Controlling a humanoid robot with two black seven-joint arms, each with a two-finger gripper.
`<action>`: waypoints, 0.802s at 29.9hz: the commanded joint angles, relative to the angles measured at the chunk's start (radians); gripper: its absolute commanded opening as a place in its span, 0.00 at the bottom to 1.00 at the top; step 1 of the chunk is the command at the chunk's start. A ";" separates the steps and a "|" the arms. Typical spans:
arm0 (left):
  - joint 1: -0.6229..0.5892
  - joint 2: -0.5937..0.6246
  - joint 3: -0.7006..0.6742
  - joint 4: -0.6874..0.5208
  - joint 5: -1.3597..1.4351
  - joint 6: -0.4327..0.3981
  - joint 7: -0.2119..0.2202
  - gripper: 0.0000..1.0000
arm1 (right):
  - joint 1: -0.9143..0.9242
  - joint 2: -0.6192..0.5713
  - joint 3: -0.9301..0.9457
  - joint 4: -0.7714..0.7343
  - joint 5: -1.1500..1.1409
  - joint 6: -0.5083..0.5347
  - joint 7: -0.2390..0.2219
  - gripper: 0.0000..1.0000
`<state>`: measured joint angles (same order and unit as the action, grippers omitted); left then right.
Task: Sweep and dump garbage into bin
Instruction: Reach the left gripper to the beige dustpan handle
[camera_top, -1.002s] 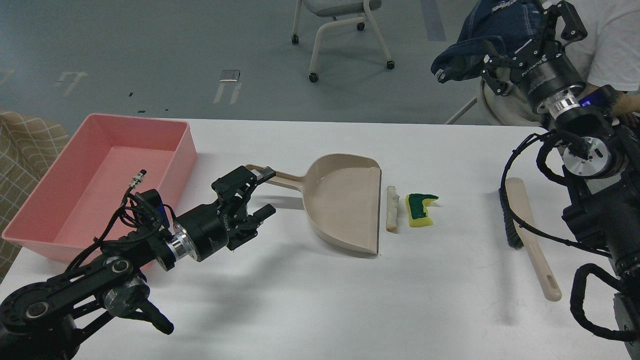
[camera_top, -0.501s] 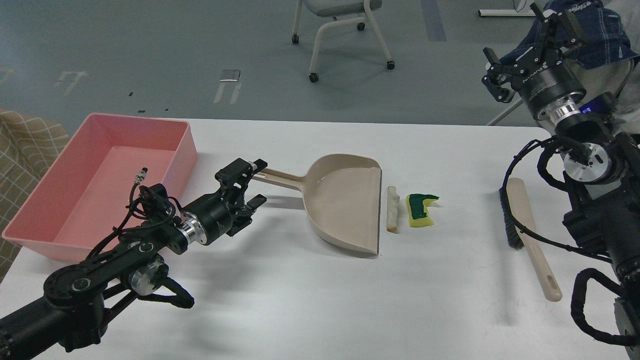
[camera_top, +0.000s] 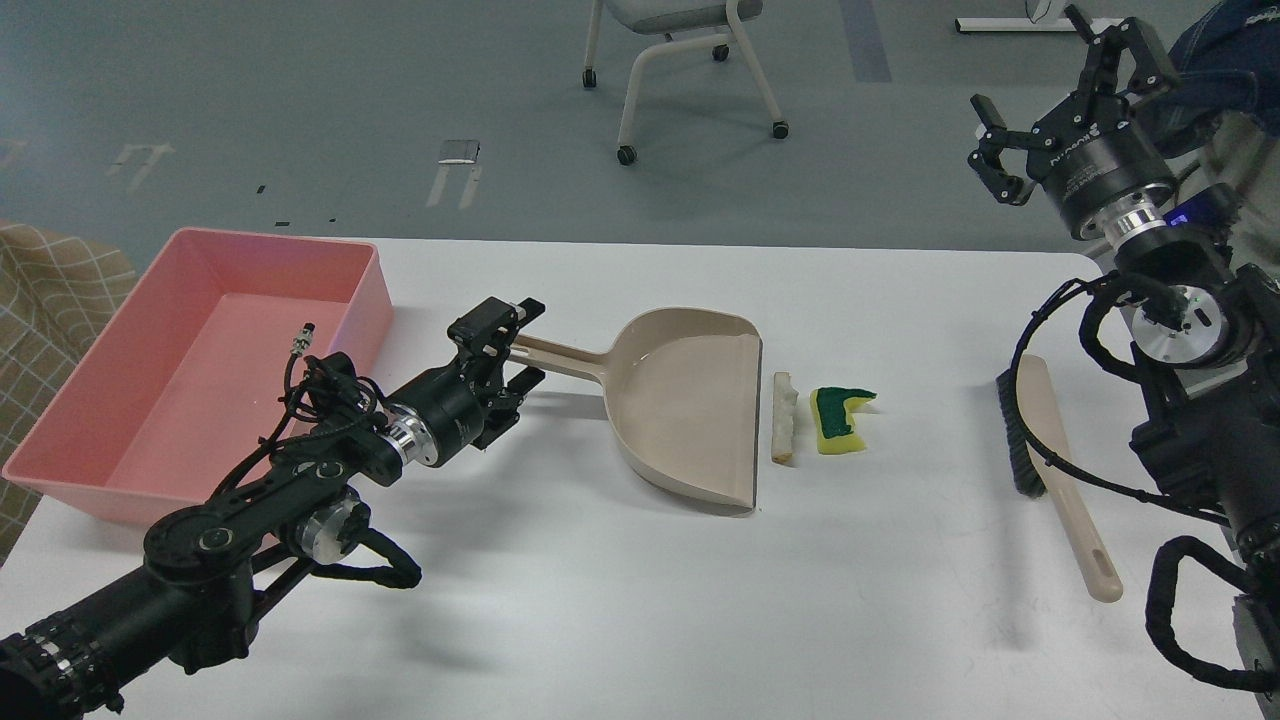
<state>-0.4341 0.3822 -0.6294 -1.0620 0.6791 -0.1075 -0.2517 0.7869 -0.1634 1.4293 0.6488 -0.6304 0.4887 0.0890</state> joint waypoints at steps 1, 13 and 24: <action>-0.009 -0.029 0.000 0.036 0.000 -0.003 -0.001 0.93 | 0.000 -0.001 -0.001 0.000 0.000 0.000 0.000 1.00; -0.041 -0.066 0.054 0.097 -0.001 -0.001 -0.054 0.65 | -0.003 -0.008 0.000 0.002 0.000 0.000 0.000 1.00; -0.038 -0.059 0.063 0.096 0.000 -0.003 -0.135 0.44 | -0.005 -0.008 0.000 0.002 0.000 0.000 0.000 1.00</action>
<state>-0.4756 0.3208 -0.5669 -0.9649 0.6794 -0.1089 -0.3633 0.7823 -0.1719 1.4297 0.6504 -0.6304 0.4887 0.0890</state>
